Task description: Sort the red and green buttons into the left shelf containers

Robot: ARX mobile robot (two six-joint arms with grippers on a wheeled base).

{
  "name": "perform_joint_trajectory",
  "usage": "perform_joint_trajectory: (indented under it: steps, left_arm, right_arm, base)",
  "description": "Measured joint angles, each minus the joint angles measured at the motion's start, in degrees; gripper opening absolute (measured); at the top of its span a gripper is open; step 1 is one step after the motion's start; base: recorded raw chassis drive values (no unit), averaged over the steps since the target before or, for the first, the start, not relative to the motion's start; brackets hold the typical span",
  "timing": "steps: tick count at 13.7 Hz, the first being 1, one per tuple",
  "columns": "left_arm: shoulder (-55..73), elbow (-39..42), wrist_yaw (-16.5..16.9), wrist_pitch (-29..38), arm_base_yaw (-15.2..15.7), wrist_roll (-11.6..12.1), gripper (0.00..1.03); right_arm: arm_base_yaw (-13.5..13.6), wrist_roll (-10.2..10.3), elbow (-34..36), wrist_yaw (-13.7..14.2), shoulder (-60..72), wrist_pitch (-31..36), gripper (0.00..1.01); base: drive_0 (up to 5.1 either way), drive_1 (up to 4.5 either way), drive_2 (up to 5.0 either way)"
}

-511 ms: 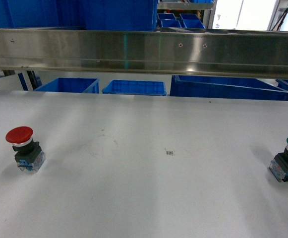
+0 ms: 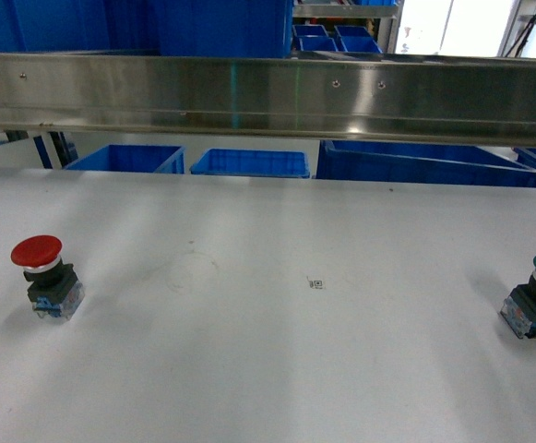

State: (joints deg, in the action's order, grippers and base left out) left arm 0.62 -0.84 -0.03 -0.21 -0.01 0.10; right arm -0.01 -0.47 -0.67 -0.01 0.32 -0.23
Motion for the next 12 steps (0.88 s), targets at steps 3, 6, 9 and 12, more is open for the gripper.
perform_joint_trajectory:
  steps: [3, 6, 9, 12]
  left_arm:
    - [0.0, 0.0, 0.0, 0.0, 0.0, 0.0, 0.98]
    - [0.0, 0.0, 0.0, 0.0, 0.0, 0.0, 0.98]
    - [0.0, 0.0, 0.0, 0.0, 0.0, 0.0, 0.98]
    - [0.0, 0.0, 0.0, 0.0, 0.0, 0.0, 0.98]
  right_arm:
    - [0.0, 0.0, 0.0, 0.0, 0.0, 0.0, 0.98]
    - [0.0, 0.0, 0.0, 0.0, 0.0, 0.0, 0.98]
    - [0.0, 0.0, 0.0, 0.0, 0.0, 0.0, 0.98]
    - [0.0, 0.0, 0.0, 0.0, 0.0, 0.0, 0.98]
  base:
    - [0.0, 0.00, 0.0]
    - [0.0, 0.00, 0.0]
    - [0.0, 0.00, 0.0]
    - [0.0, 0.00, 0.0]
